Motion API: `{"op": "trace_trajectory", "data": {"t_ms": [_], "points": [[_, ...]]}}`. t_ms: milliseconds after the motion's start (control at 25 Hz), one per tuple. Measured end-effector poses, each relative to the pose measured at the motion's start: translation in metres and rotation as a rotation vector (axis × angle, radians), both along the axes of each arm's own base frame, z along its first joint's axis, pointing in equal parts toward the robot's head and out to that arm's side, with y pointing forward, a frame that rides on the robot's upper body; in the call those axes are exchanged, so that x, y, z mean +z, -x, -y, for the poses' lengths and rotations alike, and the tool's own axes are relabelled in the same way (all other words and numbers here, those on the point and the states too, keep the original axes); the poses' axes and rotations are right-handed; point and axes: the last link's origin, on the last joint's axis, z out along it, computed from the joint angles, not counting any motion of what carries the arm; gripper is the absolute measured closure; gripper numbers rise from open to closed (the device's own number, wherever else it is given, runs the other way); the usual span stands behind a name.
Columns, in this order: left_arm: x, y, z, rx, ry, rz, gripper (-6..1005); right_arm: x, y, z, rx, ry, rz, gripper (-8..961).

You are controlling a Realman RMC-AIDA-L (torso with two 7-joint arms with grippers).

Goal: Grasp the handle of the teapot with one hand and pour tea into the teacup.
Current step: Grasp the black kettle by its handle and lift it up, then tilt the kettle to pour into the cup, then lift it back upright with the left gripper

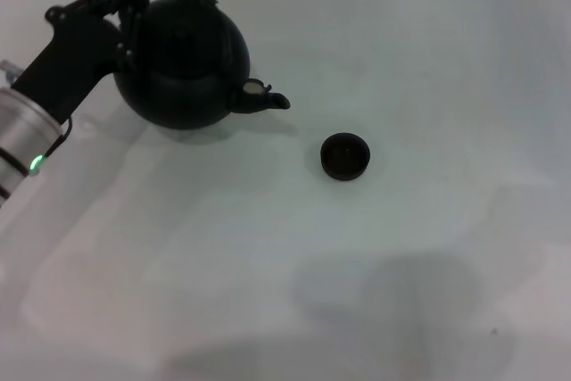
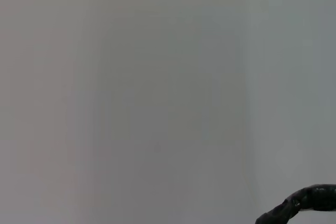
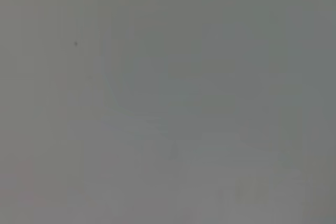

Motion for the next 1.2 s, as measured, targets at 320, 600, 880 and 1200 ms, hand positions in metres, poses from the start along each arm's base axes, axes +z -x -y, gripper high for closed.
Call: {"op": "trace_trajectory", "data": {"t_ms": [320, 600, 880, 1200], "points": [[-0.006, -0.022, -0.019, -0.1, -0.039, -0.125, 873, -0.002, 0.001, 0.0, 0.0, 0.004, -0.003, 108], [-0.021, -0.034, -0.032, -0.146, -0.021, -0.284, 874, -0.003, 0.002, -0.001, 0.001, 0.003, -0.008, 108], [-0.03, -0.046, -0.036, -0.208, -0.005, -0.353, 876, -0.005, 0.002, -0.001, -0.002, 0.006, -0.016, 108], [-0.036, -0.057, -0.039, -0.269, 0.007, -0.396, 878, -0.006, 0.002, -0.001, -0.004, 0.008, -0.019, 108]]}}
